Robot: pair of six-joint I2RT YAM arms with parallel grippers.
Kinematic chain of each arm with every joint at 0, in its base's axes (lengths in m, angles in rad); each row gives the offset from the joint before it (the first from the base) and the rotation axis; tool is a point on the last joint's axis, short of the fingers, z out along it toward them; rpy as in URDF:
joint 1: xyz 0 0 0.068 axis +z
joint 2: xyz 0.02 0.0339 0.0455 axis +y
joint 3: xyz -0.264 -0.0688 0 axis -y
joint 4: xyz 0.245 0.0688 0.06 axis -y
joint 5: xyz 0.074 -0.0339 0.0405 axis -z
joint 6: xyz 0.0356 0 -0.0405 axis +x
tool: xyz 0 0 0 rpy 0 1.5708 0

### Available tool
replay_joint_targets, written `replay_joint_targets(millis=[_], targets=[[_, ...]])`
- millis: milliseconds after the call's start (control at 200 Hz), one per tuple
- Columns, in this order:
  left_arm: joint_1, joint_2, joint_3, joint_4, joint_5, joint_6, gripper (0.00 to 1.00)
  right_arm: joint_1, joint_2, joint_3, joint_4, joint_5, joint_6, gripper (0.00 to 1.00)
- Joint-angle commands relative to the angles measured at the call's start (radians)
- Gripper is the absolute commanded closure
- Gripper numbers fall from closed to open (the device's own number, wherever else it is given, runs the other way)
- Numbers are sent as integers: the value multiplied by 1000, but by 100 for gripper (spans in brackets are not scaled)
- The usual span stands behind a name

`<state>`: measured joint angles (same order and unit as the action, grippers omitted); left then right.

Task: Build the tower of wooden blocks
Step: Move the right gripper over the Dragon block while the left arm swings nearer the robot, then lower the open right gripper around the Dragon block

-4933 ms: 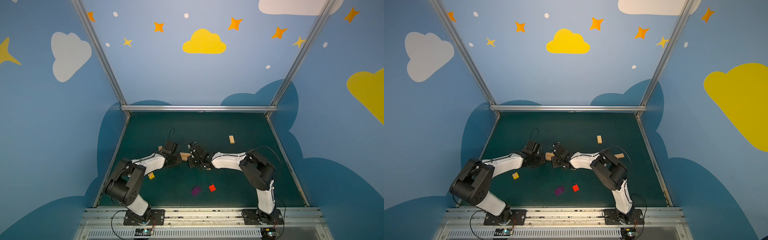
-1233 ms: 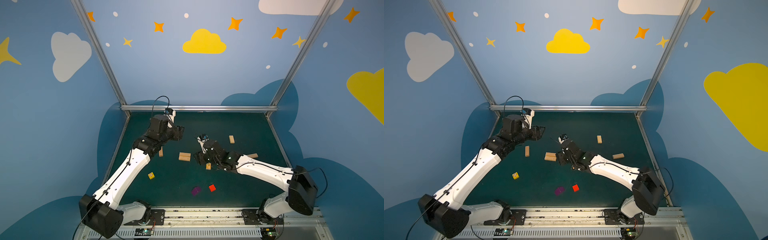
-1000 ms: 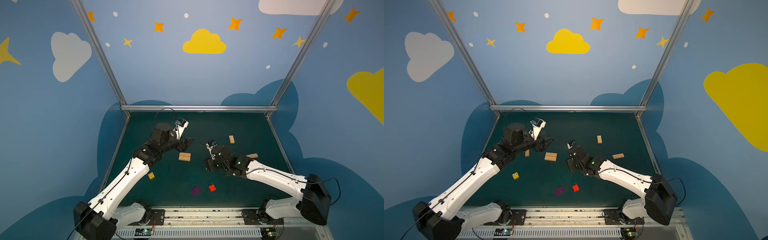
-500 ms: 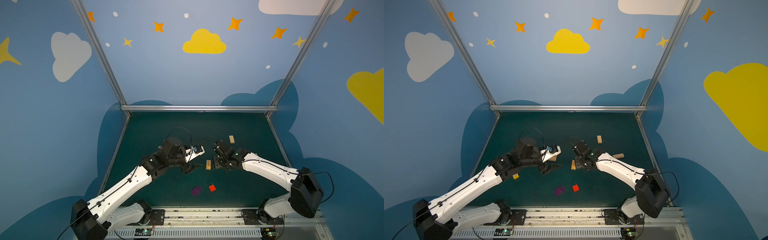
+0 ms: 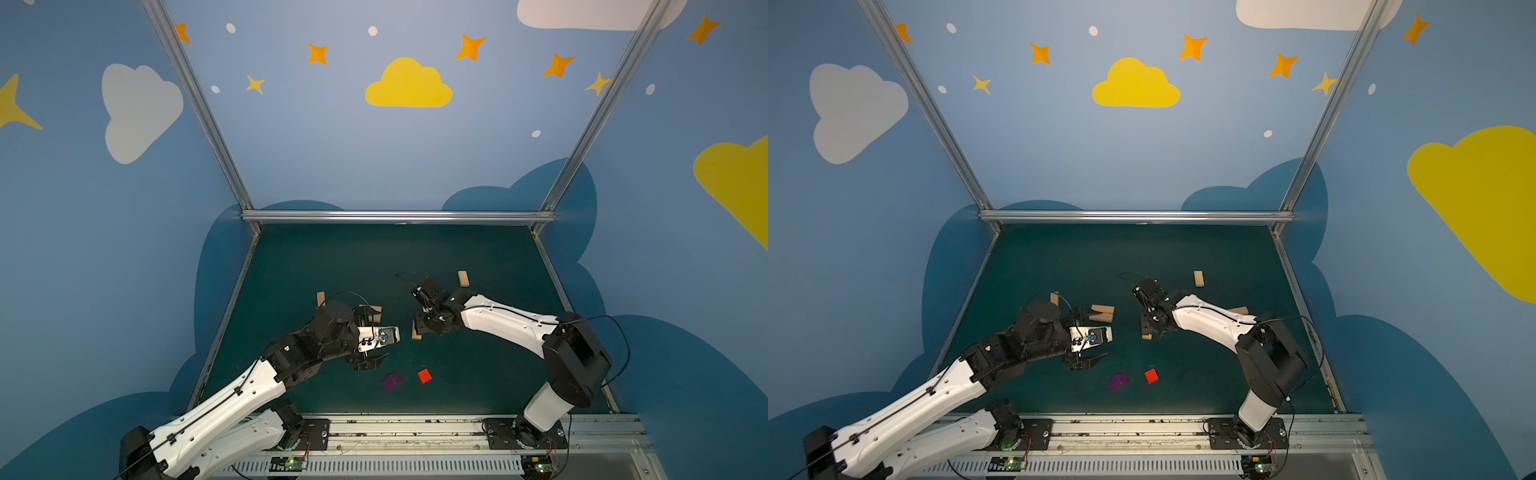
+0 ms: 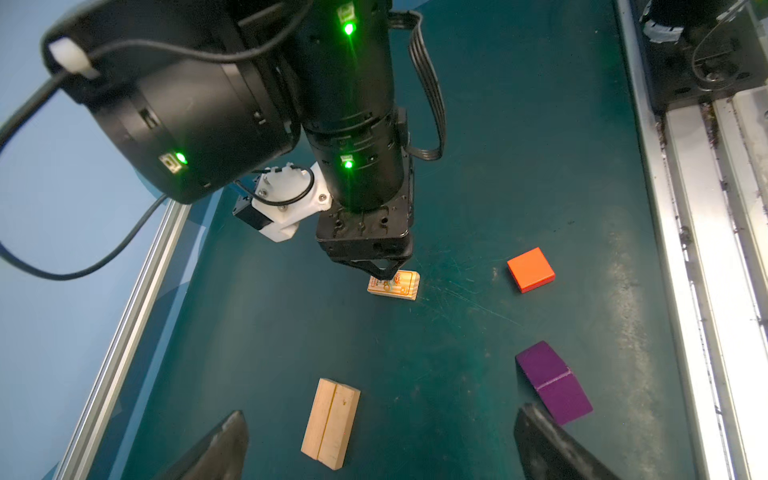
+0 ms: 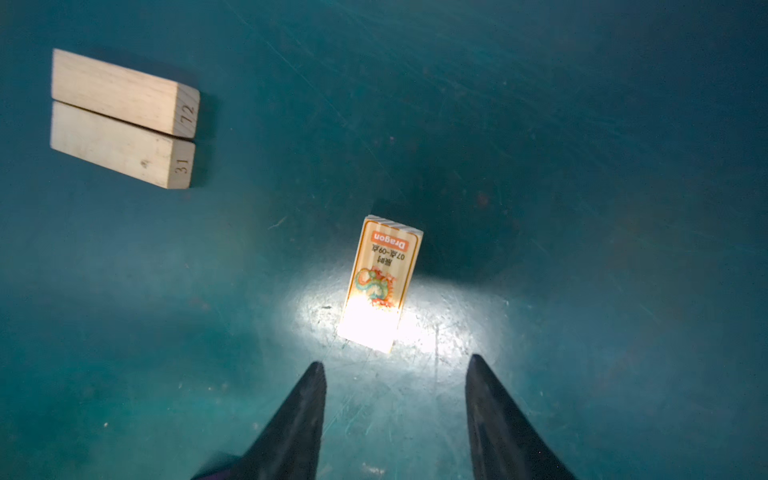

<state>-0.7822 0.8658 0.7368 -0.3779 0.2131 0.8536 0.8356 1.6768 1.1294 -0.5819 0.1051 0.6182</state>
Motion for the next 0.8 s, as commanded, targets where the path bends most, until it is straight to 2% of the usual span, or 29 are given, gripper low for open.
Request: replay_joint_targets(millis=[0, 396, 796], targets=[[-2, 4, -10, 42, -40, 46, 0, 1, 22, 40, -19, -26, 16, 44], [-2, 51, -5, 22, -67, 49, 0, 2, 93, 90, -39, -37, 2, 36], [-3, 85, -8, 16, -91, 52, 0, -1, 88, 111, -58, -27, -38, 35]])
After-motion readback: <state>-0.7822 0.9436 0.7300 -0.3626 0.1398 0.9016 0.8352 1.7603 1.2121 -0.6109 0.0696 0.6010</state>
